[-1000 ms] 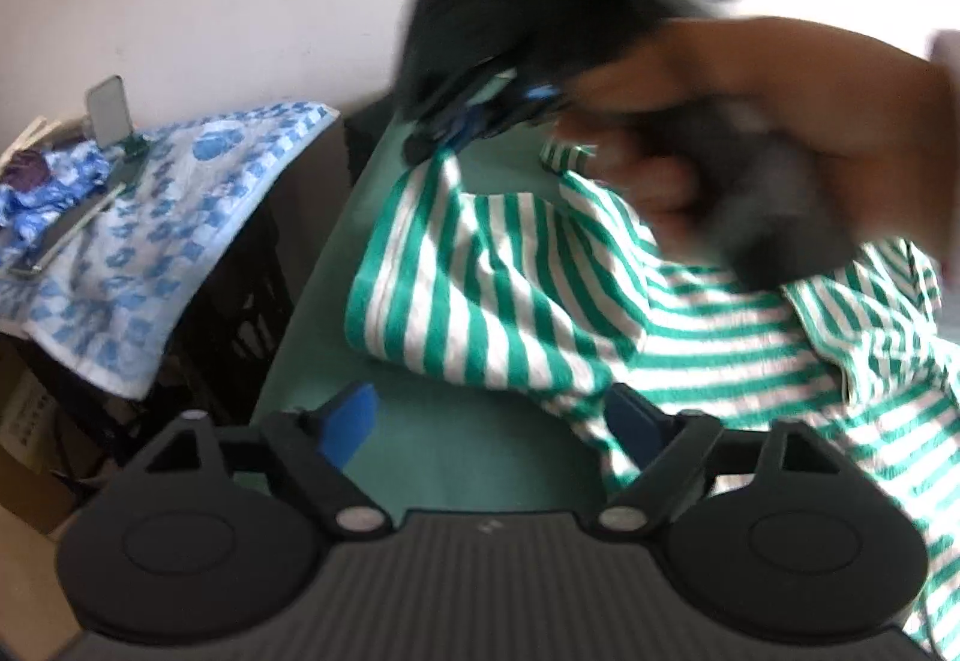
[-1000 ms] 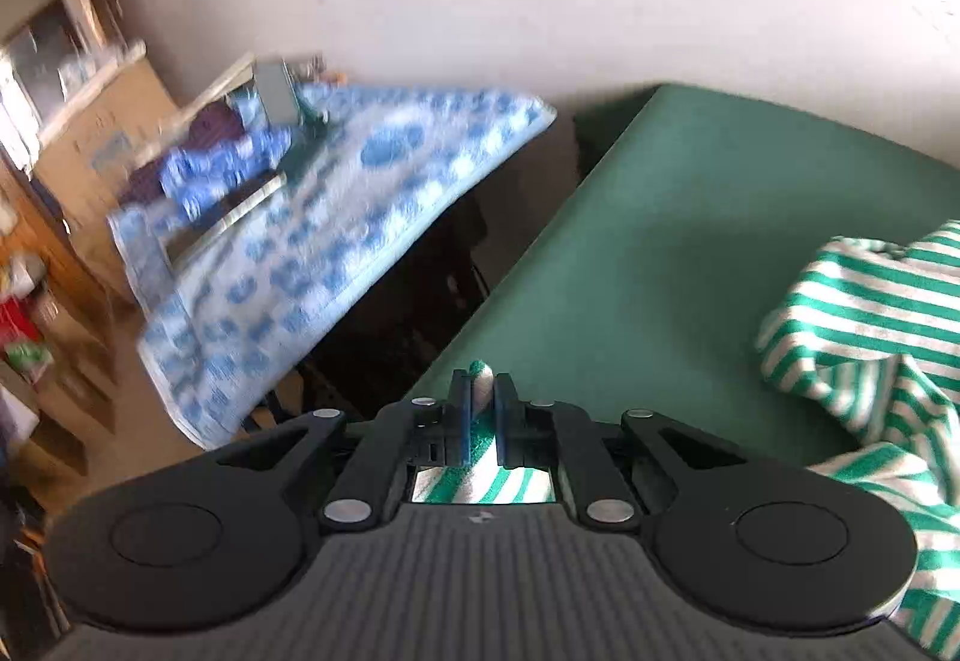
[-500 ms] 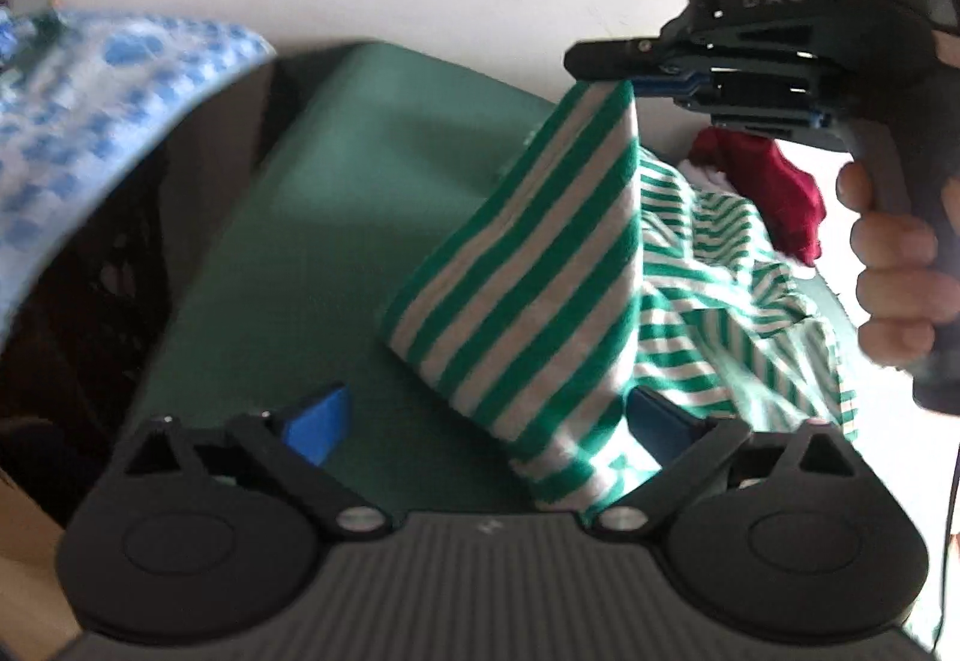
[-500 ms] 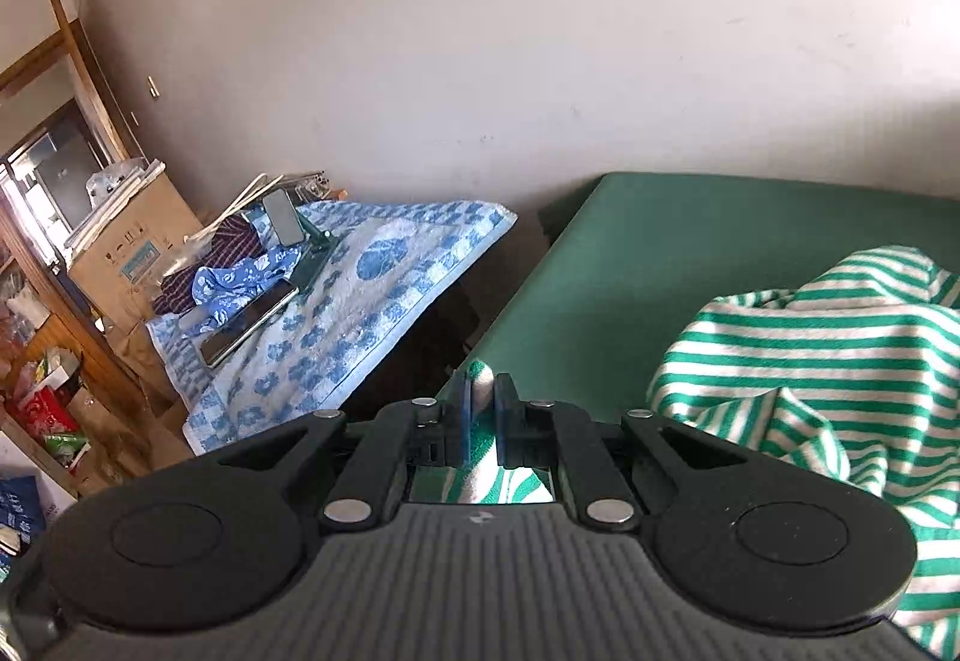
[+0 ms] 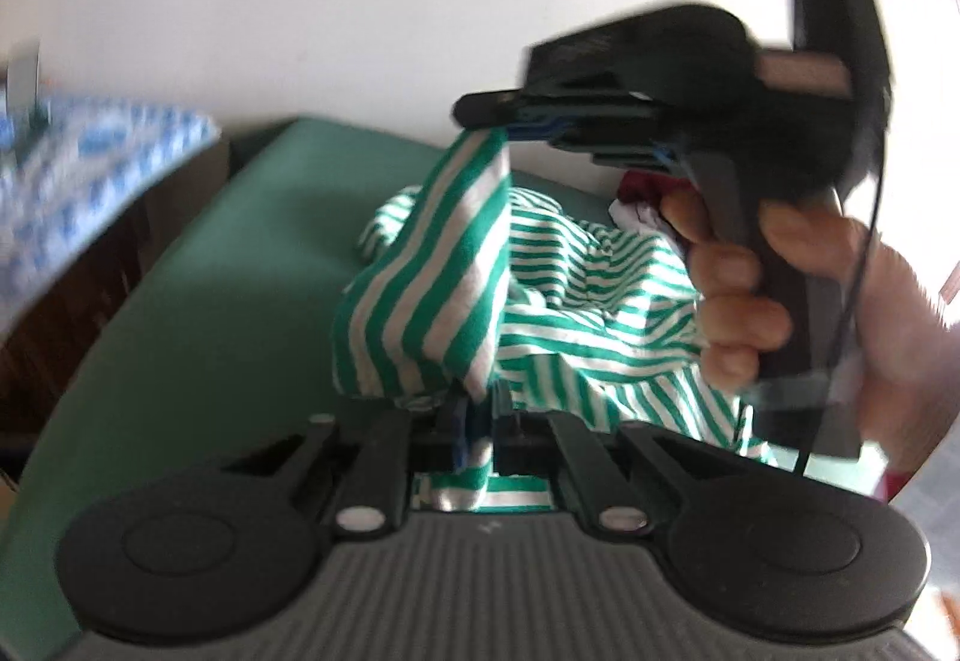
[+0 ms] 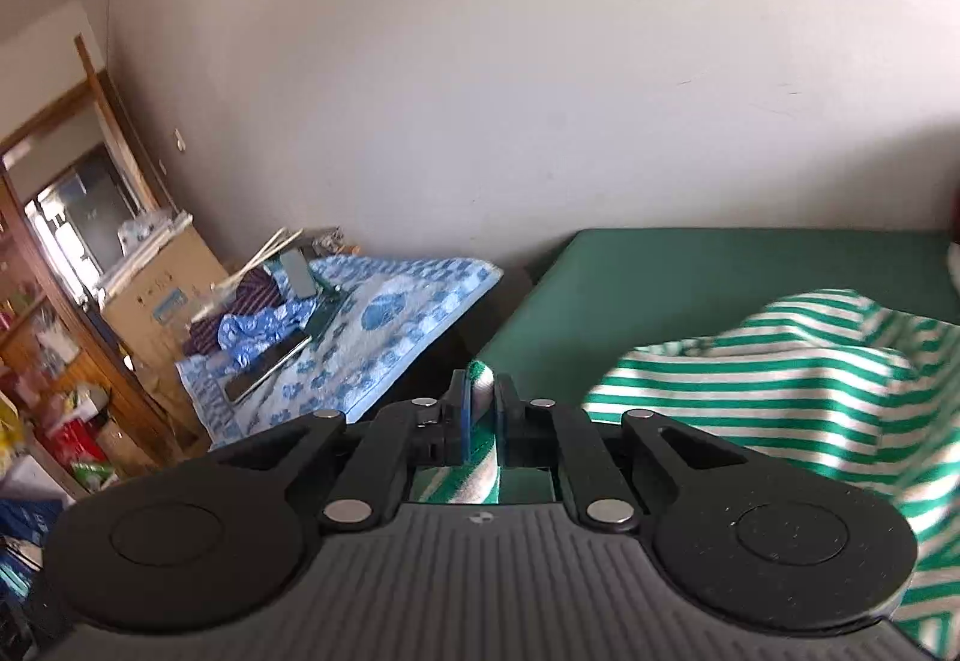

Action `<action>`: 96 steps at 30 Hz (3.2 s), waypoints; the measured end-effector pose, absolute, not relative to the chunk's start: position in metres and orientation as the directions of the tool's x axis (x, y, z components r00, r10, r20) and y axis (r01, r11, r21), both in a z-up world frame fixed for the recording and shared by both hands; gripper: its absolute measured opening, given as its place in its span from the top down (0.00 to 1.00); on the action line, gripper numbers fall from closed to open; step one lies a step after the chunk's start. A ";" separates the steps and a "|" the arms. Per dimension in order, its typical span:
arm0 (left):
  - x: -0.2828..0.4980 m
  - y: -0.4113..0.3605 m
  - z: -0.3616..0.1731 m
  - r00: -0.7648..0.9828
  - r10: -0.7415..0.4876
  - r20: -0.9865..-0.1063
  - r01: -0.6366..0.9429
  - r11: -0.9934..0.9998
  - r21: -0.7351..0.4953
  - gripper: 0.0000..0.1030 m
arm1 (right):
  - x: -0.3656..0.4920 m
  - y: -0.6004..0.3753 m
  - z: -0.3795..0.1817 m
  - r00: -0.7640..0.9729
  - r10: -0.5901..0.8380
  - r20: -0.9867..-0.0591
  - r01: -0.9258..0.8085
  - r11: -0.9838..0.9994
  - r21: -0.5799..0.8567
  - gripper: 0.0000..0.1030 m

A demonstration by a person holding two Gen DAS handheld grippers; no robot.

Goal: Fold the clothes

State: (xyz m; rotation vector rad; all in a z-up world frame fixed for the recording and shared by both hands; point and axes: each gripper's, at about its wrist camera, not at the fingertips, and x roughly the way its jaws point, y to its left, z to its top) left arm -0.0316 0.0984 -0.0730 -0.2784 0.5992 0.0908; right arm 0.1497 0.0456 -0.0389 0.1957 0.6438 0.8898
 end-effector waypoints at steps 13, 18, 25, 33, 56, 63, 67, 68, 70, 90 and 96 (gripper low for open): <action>-0.010 -0.055 -0.109 0.750 0.026 -0.661 -0.045 0.999 -0.012 0.70 | 0.176 -0.101 -0.087 0.549 0.640 -0.537 -0.493 0.767 0.411 0.73; -0.048 -0.066 -0.107 0.765 0.040 -0.643 0.004 0.998 0.067 0.42 | 0.152 -0.141 -0.103 0.500 0.652 -0.570 -0.448 0.758 0.475 0.66; -0.021 -0.045 -0.110 0.754 0.088 -0.651 -0.061 0.996 0.065 0.35 | 0.142 -0.132 -0.143 0.380 0.683 -0.624 -0.329 0.730 0.599 0.59; 0.009 -0.049 -0.111 0.738 0.015 -0.675 -0.105 0.990 -0.092 0.86 | 0.149 -0.112 -0.139 0.389 0.690 -0.611 -0.336 0.723 0.603 0.93; 0.015 -0.055 -0.136 0.711 0.150 -0.687 -0.001 0.977 0.213 0.54 | 0.121 -0.139 -0.131 0.195 0.753 -0.629 -0.480 0.632 0.608 0.75; 0.014 -0.066 -0.131 0.706 0.059 -0.706 0.000 0.997 0.083 0.92 | 0.103 -0.174 -0.122 0.238 0.771 -0.591 -0.506 0.618 0.602 0.98; 0.016 -0.086 -0.143 0.699 0.058 -0.712 0.034 0.993 0.114 0.89 | 0.101 -0.173 -0.129 0.235 0.686 -0.689 -0.520 0.687 0.507 0.97; 0.017 -0.089 -0.146 0.699 0.068 -0.712 0.039 0.990 0.133 0.85 | 0.101 -0.172 -0.131 0.240 0.662 -0.710 -0.520 0.705 0.482 0.92; 0.012 -0.095 -0.145 0.710 0.085 -0.699 0.054 0.983 0.174 0.71 | 0.108 -0.174 -0.128 0.282 0.685 -0.672 -0.488 0.705 0.515 0.85; 0.021 -0.115 -0.146 0.707 0.032 -0.706 0.124 0.978 0.168 0.65 | 0.153 -0.138 -0.140 0.552 0.527 -0.646 -0.413 0.846 0.337 0.96; -0.037 -0.094 -0.119 0.740 0.028 -0.672 0.105 0.982 0.156 0.50 | 0.129 -0.155 -0.108 0.585 0.569 -0.578 -0.440 0.821 0.364 0.81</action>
